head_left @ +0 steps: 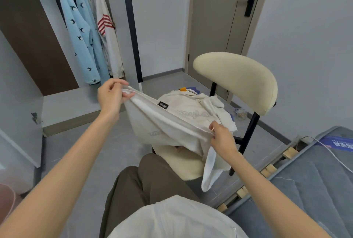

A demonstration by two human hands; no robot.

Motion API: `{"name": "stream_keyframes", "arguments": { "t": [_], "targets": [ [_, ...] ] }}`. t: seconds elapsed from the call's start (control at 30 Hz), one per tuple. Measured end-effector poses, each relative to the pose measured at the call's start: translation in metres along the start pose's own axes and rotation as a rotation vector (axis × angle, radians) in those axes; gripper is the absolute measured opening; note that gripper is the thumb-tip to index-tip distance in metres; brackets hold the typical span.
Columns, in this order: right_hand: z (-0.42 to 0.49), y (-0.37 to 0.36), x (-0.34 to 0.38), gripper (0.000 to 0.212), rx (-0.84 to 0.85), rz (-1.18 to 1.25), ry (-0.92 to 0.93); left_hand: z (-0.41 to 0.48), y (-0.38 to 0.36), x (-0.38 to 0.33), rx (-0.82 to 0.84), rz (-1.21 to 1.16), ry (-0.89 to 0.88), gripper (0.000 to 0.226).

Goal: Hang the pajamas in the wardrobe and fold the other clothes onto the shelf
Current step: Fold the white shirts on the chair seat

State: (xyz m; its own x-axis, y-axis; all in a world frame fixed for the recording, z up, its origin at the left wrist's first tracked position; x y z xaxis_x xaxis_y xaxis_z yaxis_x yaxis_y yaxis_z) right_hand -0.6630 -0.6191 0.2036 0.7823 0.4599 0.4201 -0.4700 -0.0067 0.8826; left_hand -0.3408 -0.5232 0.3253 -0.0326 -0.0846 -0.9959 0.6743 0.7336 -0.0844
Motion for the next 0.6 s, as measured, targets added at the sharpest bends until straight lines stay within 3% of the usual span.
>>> {"name": "stream_keyframes", "arguments": {
  "t": [0.2, 0.4, 0.5, 0.6],
  "targets": [
    [0.013, 0.035, -0.015, 0.023, -0.102, -0.193, -0.035, 0.013, 0.020, 0.029, -0.167, 0.024, 0.086, 0.029],
    [0.023, 0.041, -0.007, 0.030, -0.267, 0.303, -0.104, 0.011, 0.002, 0.047, -0.060, 0.287, 0.029, 0.034],
    [0.022, 0.033, 0.000, 0.024, -0.216, 0.331, -0.095, 0.003, 0.001, 0.055, -0.010, 0.532, -0.059, 0.036],
    [0.014, 0.010, 0.003, 0.013, 0.044, 0.208, 0.030, -0.006, 0.009, 0.069, 0.016, 0.642, -0.138, 0.032]
  ]
}}
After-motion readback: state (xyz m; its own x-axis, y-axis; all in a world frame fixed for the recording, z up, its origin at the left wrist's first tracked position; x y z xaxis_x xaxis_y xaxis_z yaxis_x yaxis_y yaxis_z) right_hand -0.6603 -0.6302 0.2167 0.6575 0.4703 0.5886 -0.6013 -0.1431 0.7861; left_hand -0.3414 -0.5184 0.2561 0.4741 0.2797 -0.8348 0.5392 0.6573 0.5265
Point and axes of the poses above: each hand's wrist, its own z-axis towards the middle knuckle, its own y-axis out of the back of the hand, x = y × z, the point moved 7 cm from there along z, towards the middle knuckle, and after that the axes turned 8 degrees about y, right-handed, at the moved point
